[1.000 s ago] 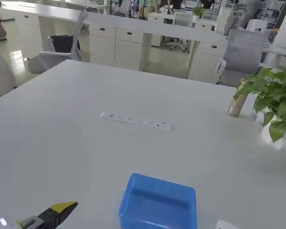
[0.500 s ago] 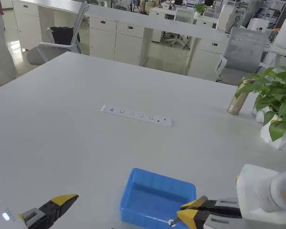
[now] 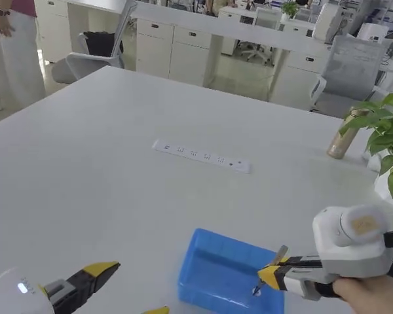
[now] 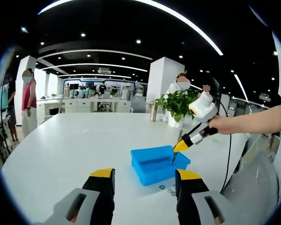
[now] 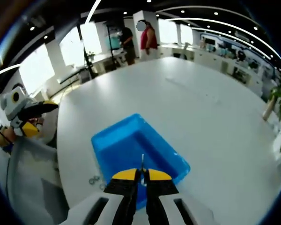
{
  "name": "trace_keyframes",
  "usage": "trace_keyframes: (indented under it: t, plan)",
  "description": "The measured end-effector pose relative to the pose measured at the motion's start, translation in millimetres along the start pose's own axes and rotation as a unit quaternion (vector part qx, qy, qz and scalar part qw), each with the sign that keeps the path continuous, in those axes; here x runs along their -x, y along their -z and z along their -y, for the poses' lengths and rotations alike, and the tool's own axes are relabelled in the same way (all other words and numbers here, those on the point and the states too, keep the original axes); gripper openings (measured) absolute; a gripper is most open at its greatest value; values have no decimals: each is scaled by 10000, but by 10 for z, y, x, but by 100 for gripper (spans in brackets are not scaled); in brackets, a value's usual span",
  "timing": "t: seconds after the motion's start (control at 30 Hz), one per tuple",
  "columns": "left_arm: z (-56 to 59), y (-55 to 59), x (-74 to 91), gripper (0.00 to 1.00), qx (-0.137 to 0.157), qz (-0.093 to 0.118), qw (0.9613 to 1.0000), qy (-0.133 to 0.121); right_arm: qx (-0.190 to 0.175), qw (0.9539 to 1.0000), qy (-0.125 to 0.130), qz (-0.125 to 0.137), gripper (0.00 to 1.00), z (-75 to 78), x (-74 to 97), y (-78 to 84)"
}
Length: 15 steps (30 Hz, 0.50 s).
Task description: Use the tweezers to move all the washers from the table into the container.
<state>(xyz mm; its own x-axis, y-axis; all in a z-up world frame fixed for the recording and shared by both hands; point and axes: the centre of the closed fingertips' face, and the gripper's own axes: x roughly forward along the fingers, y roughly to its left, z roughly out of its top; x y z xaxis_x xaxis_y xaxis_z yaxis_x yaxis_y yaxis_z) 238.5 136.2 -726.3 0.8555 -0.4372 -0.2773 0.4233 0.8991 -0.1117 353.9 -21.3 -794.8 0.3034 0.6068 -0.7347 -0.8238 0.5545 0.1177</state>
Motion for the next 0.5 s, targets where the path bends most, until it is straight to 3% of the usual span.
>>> trace_keyframes:
  t: [0.2, 0.33, 0.5]
  plan:
    - [6, 29, -7, 49, -63, -87, 9999, 13, -198, 9996, 143, 155, 3, 97, -35, 46]
    - [15, 45, -12, 49, -101, -132, 9999, 34, -366, 9991, 64, 185, 3, 121, -72, 90]
    - [7, 50, -11, 49, -77, -135, 9999, 29, -252, 9995, 115, 171, 3, 138, -87, 116]
